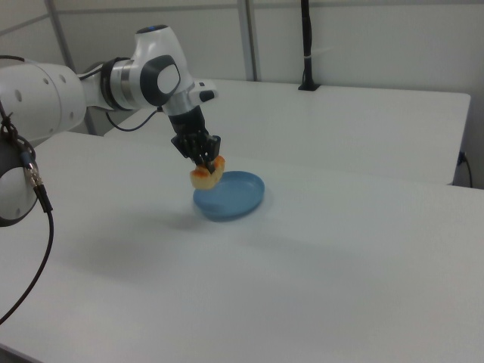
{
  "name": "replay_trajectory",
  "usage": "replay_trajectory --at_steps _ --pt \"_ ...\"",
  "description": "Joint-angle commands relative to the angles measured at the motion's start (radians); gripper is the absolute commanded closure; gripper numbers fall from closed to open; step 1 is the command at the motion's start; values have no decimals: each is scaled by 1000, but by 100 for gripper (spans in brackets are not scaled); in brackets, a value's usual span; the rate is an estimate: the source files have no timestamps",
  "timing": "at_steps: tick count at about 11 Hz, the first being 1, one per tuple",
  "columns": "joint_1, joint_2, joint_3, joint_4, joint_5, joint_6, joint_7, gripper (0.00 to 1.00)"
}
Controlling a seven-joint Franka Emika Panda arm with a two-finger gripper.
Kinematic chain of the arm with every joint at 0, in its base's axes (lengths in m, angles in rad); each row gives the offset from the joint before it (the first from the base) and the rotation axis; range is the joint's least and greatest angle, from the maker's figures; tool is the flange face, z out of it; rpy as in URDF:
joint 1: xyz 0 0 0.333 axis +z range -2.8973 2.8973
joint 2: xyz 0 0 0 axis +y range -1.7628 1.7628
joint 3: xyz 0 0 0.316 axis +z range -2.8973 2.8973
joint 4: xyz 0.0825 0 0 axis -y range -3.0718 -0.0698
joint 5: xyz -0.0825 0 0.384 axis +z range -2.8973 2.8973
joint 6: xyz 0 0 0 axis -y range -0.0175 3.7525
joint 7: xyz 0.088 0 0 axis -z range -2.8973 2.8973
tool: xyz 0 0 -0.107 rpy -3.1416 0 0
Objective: Put the bread onto the plate
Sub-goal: 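Lift the bread roll and carry it over the blue plate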
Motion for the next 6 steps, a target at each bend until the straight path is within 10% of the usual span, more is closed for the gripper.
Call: replay_trajectory --at_steps 1,6 --pt "3 102 -9 73 10 46 -24 72" --pt "10 177 -40 73 1 205 25 67"
